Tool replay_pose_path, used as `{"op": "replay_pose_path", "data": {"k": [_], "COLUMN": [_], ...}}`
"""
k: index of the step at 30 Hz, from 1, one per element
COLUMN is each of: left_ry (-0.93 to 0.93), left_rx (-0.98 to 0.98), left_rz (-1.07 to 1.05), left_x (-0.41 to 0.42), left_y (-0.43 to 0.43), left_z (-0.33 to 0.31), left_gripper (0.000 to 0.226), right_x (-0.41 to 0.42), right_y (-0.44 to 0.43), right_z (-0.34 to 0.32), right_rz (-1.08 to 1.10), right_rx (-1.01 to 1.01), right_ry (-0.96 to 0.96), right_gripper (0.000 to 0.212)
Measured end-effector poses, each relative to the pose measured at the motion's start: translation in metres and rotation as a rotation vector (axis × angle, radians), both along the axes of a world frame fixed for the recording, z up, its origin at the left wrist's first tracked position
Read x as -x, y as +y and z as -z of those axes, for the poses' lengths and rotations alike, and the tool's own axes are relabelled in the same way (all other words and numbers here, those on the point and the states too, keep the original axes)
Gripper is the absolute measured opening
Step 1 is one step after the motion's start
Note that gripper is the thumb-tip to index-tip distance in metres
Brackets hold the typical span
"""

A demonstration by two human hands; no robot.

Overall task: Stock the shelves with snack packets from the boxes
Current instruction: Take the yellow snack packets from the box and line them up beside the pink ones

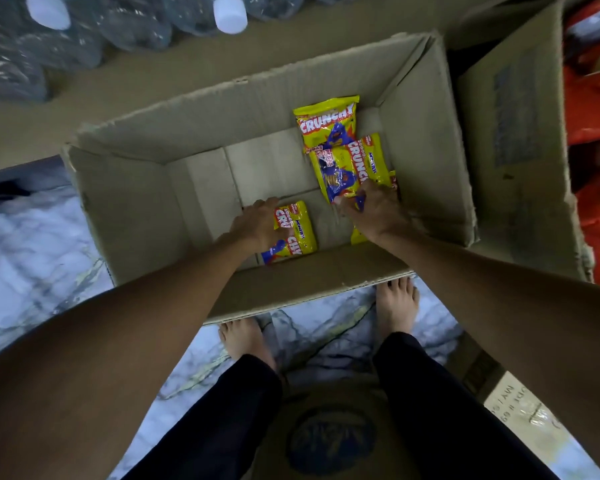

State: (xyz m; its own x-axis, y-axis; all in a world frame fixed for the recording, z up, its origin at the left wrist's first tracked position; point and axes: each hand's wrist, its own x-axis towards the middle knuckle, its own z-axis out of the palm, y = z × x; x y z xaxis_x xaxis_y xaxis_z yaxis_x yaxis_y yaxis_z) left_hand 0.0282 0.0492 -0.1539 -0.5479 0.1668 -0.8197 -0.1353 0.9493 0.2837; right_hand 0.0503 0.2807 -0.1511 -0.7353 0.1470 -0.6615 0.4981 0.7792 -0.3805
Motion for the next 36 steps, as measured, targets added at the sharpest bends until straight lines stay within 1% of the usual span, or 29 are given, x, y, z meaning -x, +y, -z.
{"op": "replay_pose_path", "data": {"k": [4, 6, 8, 10, 11, 13, 15, 17, 20, 23, 27, 30, 34, 36], "left_ry": [0.082, 0.116, 0.151, 0.174, 0.185, 0.207, 0.225, 0.243, 0.245, 0.230, 0.226, 0.250, 0.283, 0.297], "left_rx": [0.076, 0.120, 0.130, 0.103, 0.074, -0.005, -0.043, -0.054, -0.060, -0.071, -0.087, -0.087, -0.107, -0.124], "left_rz": [0.055, 0.106, 0.120, 0.064, 0.000, -0.153, -0.250, -0.261, -0.240, -0.273, -0.313, -0.301, -0.325, -0.343], "left_x": [0.002, 0.007, 0.013, 0.020, 0.025, 0.033, 0.038, 0.041, 0.042, 0.043, 0.043, 0.041, 0.040, 0.037], "left_y": [0.005, 0.006, 0.004, 0.000, -0.003, -0.010, -0.016, -0.019, -0.022, -0.023, -0.018, -0.010, -0.004, -0.004], "left_z": [0.008, 0.009, 0.007, 0.006, 0.006, 0.006, 0.005, 0.002, -0.004, -0.011, -0.037, -0.069, -0.122, -0.146], "left_gripper": [0.070, 0.055, 0.036, 0.028, 0.023, 0.016, 0.017, 0.018, 0.018, 0.022, 0.029, 0.028, 0.020, 0.023], "right_x": [-0.002, 0.000, 0.006, 0.014, 0.017, 0.024, 0.029, 0.031, 0.030, 0.025, 0.018, 0.009, -0.002, -0.006], "right_y": [-0.004, -0.006, -0.010, -0.014, -0.017, -0.022, -0.025, -0.027, -0.029, -0.030, -0.029, -0.031, -0.034, -0.034], "right_z": [0.008, 0.009, 0.013, 0.019, 0.022, 0.026, 0.029, 0.028, 0.022, 0.011, -0.013, -0.043, -0.100, -0.130], "right_rz": [0.061, 0.137, 0.258, 0.395, 0.451, 0.550, 0.615, 0.641, 0.640, 0.598, 0.530, 0.581, 0.645, 0.633], "right_rx": [0.009, 0.011, 0.014, 0.017, 0.020, 0.030, 0.008, -0.037, -0.034, -0.010, -0.018, 0.073, 0.202, 0.235], "right_ry": [0.028, 0.062, 0.072, 0.040, 0.018, -0.008, -0.017, -0.030, -0.027, -0.036, -0.017, 0.003, 0.038, 0.040], "right_gripper": [0.069, 0.073, 0.085, 0.101, 0.106, 0.113, 0.114, 0.105, 0.074, 0.052, 0.042, 0.035, 0.029, 0.024]}}
